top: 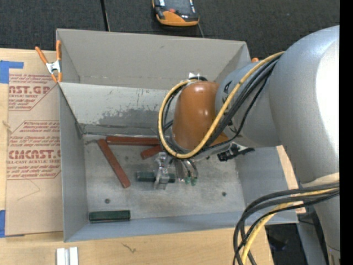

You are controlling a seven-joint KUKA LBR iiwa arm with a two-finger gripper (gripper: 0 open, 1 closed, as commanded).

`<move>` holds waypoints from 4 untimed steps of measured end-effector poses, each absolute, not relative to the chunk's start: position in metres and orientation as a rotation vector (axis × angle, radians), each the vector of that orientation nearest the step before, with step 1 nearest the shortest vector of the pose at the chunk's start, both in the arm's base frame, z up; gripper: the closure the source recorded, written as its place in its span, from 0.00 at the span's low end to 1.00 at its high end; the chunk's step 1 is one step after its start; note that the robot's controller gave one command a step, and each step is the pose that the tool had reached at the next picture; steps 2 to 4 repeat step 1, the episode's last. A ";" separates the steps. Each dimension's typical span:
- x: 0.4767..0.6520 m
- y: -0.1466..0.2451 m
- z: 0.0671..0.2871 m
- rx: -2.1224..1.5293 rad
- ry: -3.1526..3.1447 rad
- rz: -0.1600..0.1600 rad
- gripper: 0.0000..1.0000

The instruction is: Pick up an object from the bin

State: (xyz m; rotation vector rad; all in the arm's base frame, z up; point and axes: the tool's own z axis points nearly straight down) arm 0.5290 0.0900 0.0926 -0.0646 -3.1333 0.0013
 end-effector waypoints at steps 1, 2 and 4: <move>0.530 0.090 0.112 -0.065 -3.137 0.000 1.00; 0.530 0.090 0.112 -0.065 -3.137 0.000 1.00; 0.530 0.090 0.112 -0.065 -3.137 0.000 1.00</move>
Offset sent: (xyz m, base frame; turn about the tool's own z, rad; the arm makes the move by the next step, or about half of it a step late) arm -0.0002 -0.0001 0.0894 0.0000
